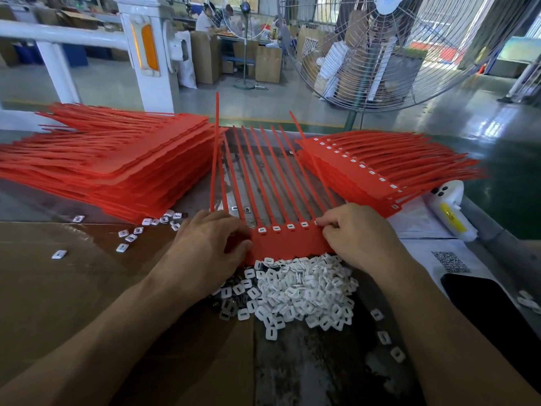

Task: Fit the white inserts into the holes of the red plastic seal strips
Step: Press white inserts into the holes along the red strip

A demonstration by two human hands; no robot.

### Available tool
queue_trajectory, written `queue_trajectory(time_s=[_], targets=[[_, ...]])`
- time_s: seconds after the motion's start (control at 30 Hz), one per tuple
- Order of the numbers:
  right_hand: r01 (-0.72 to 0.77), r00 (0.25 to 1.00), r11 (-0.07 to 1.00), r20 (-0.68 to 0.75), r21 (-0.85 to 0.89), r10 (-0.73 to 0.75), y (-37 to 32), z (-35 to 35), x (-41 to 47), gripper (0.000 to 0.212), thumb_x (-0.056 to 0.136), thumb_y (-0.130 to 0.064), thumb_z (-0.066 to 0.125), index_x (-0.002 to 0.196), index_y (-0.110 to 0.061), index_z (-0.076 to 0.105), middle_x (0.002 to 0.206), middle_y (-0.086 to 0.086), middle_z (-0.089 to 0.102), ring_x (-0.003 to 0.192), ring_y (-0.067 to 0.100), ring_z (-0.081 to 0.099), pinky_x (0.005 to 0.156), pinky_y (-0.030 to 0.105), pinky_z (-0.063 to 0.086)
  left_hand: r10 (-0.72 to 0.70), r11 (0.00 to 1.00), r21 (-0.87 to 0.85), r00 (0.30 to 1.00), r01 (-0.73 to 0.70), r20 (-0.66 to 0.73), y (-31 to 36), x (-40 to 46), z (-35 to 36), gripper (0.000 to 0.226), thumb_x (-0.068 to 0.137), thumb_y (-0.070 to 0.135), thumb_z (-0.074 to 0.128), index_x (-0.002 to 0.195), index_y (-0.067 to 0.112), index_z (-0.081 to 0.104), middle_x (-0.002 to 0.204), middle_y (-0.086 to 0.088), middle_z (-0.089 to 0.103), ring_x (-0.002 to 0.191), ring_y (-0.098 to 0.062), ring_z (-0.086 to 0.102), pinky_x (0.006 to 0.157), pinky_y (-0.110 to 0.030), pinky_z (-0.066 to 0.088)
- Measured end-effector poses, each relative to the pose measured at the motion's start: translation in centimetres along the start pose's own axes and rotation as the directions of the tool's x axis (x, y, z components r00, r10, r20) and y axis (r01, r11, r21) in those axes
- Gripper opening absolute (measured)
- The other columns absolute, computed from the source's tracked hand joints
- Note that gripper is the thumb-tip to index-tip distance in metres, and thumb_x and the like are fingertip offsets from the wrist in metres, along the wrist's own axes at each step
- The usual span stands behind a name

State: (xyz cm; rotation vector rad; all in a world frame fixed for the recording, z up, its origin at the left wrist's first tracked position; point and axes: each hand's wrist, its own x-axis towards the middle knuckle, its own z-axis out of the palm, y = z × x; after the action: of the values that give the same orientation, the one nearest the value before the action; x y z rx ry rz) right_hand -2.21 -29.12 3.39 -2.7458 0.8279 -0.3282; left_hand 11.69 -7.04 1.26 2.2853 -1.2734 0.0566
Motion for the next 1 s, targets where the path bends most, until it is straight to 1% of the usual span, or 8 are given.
queue_trajectory(time_s=[0.13,0.23,0.3,0.43,0.57,0.73,0.9,1.0], targets=[[0.047,0.998,0.998,-0.029,-0.052,-0.049,-0.4,-0.1,-0.3,0.032,0.096,-0.017,0.052,0.112,-0.023,0.079,0.111,-0.004,0.077,0.101,0.016,0.069,0.087,0.033,0.055,-0.006,1.000,-0.017,1.000,0.006,-0.005,0.0,-0.1,-0.1,0.028,0.096,0.042,0.060,0.123,0.036,0.066,0.120,0.018,0.060,0.118,-0.009,0.047,0.107,-0.041,0.040],[0.041,0.997,0.996,-0.069,0.078,-0.035,0.0,0.0,-0.6,0.027,0.099,-0.020,0.058,0.116,-0.025,0.078,0.113,-0.008,0.076,0.102,0.010,0.068,0.087,0.031,0.054,-0.009,1.000,-0.019,1.000,0.008,-0.009,-0.1,-0.1,-0.1,0.027,0.096,0.042,0.059,0.122,0.037,0.066,0.119,0.019,0.060,0.118,-0.008,0.047,0.108,-0.042,0.039],[0.079,0.996,0.978,-0.057,0.192,-0.070,0.2,-0.1,-0.8,0.017,0.098,-0.026,0.067,0.107,-0.028,0.080,0.102,-0.016,0.076,0.093,0.000,0.067,0.080,0.025,0.050,-0.011,1.000,-0.014,1.000,0.011,-0.008,-0.1,-0.1,0.0,0.027,0.097,0.043,0.058,0.122,0.037,0.066,0.119,0.019,0.060,0.118,-0.008,0.047,0.108,-0.042,0.039],[0.160,0.966,0.891,0.119,0.425,-0.231,-0.5,-0.6,-1.3,0.003,0.091,-0.034,0.078,0.088,-0.035,0.080,0.089,-0.023,0.074,0.084,-0.005,0.068,0.076,0.022,0.050,-0.019,1.000,-0.010,1.000,0.019,-0.013,-0.2,0.0,0.0,0.025,0.097,0.043,0.058,0.120,0.039,0.066,0.119,0.020,0.059,0.118,-0.007,0.046,0.108,-0.042,0.038],[0.225,0.918,0.877,0.210,0.425,-0.337,-0.7,-0.8,-1.4,0.004,0.086,-0.036,0.082,0.088,-0.036,0.079,0.093,-0.020,0.071,0.085,0.001,0.068,0.080,0.030,0.056,-0.030,0.999,-0.010,0.999,0.030,-0.012,-0.2,-0.1,0.0,0.025,0.097,0.044,0.058,0.120,0.039,0.066,0.120,0.021,0.060,0.119,-0.008,0.046,0.109,-0.041,0.036],[0.209,0.881,0.881,0.308,0.424,-0.358,0.1,-0.9,-1.4,0.011,0.083,-0.042,0.084,0.092,-0.041,0.078,0.094,-0.019,0.070,0.084,0.003,0.066,0.080,0.032,0.056,-0.035,0.999,-0.012,0.999,0.035,-0.011,-0.3,0.0,0.0,0.025,0.097,0.044,0.058,0.120,0.039,0.067,0.120,0.021,0.060,0.118,-0.007,0.046,0.109,-0.042,0.036],[0.238,0.869,0.886,0.319,0.399,-0.377,0.1,-0.2,-1.4,0.011,0.082,-0.046,0.083,0.091,-0.046,0.076,0.093,-0.021,0.067,0.077,-0.002,0.063,0.066,0.016,0.048,-0.035,0.999,-0.012,0.999,0.035,-0.005,-0.3,0.0,0.0,0.026,0.096,0.045,0.058,0.120,0.039,0.066,0.119,0.021,0.059,0.117,-0.006,0.045,0.109,-0.042,0.036],[0.257,0.867,0.888,0.314,0.381,-0.386,0.0,-0.1,-1.3,0.009,0.083,-0.046,0.082,0.089,-0.045,0.076,0.093,-0.020,0.067,0.075,-0.001,0.063,0.064,0.016,0.046,-0.032,0.999,-0.013,0.999,0.031,-0.009,-0.3,-0.1,0.0,0.026,0.096,0.045,0.058,0.120,0.039,0.066,0.118,0.021,0.059,0.116,-0.006,0.045,0.108,-0.042,0.036]])
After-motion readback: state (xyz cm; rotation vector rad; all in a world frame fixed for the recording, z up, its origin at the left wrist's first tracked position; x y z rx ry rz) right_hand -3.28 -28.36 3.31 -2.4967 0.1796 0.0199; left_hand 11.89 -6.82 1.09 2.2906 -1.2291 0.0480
